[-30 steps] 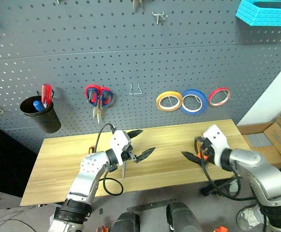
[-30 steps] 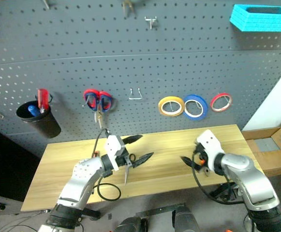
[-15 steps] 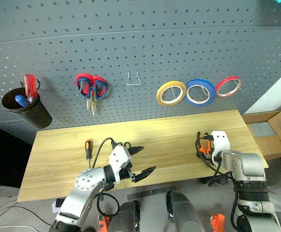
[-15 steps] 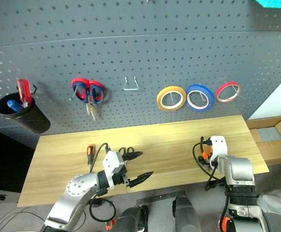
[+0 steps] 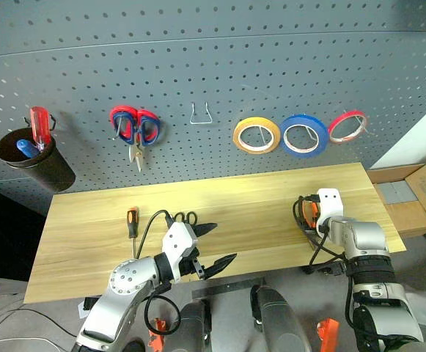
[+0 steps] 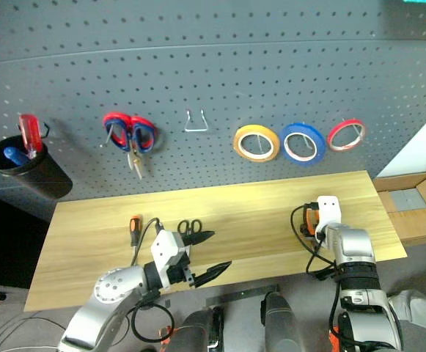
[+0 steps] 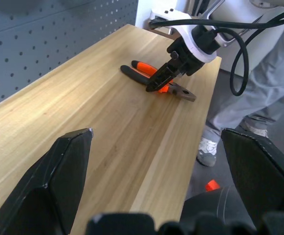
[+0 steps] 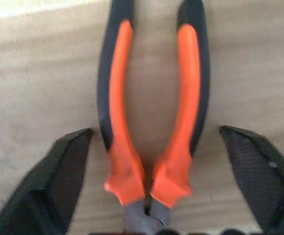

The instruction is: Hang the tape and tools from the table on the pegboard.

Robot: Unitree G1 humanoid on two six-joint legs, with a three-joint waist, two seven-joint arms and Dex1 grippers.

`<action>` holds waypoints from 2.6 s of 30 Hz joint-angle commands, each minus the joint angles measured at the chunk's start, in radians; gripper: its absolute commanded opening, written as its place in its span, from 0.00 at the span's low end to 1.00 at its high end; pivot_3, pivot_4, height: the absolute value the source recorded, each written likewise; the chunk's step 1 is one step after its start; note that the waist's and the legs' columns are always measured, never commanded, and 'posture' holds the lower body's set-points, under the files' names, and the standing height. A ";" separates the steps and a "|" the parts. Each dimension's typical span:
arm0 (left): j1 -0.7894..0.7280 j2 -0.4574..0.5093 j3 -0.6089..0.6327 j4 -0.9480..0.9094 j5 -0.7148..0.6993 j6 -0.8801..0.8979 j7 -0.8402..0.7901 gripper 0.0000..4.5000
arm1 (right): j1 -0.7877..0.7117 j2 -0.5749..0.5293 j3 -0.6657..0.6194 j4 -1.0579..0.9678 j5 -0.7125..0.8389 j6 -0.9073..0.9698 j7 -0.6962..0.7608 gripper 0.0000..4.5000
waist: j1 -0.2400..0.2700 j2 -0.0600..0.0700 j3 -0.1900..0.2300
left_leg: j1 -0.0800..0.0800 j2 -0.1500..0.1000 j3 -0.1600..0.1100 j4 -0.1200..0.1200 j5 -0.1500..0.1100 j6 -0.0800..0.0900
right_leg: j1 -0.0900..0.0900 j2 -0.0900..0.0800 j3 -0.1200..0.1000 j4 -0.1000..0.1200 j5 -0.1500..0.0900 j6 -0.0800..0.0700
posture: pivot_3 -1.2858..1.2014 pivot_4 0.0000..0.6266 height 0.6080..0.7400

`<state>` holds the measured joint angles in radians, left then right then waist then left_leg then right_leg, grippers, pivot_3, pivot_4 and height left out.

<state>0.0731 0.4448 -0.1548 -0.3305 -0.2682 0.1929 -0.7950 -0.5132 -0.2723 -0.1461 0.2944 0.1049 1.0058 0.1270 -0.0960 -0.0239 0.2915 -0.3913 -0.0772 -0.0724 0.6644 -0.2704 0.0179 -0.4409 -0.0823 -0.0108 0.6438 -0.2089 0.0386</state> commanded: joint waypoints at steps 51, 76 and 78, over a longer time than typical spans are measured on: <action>-0.071 -0.195 0.244 -0.130 0.036 -0.205 0.440 1.00 | -0.575 0.301 0.172 0.237 0.056 -1.163 0.224 0.53 | 0.068 -0.011 -0.043 | -0.006 0.001 0.002 0.001 0.006 -0.014 | -0.010 0.009 0.001 0.001 0.012 0.000 | 0.53 0.28 1.00; -0.047 -0.175 0.247 -0.151 0.041 -0.196 0.461 1.00 | -0.485 0.343 0.224 0.462 -0.176 -1.420 -0.029 0.53 | 0.074 -0.010 -0.055 | 0.004 0.001 0.001 0.000 0.007 -0.015 | -0.001 0.010 0.001 0.000 0.013 -0.001 | 0.54 0.28 1.00; -0.047 -0.175 0.246 -0.148 0.044 -0.197 0.463 1.00 | -0.489 0.340 0.233 0.459 -0.182 -1.403 -0.019 0.69 | 0.073 -0.010 -0.055 | 0.003 0.000 0.002 0.000 0.007 -0.015 | -0.001 0.010 0.002 0.000 0.013 -0.001 | 0.54 0.28 1.00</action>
<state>0.0252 0.2636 0.0848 -0.4338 -0.2327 0.0112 -0.3374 -0.9796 0.0675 0.0856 0.7913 -0.0757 -0.3995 0.1092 -0.0225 -0.0339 0.2361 -0.3878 -0.0766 -0.0706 0.6647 -0.2630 0.0028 -0.4418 -0.0727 -0.0089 0.6443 -0.1955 0.0373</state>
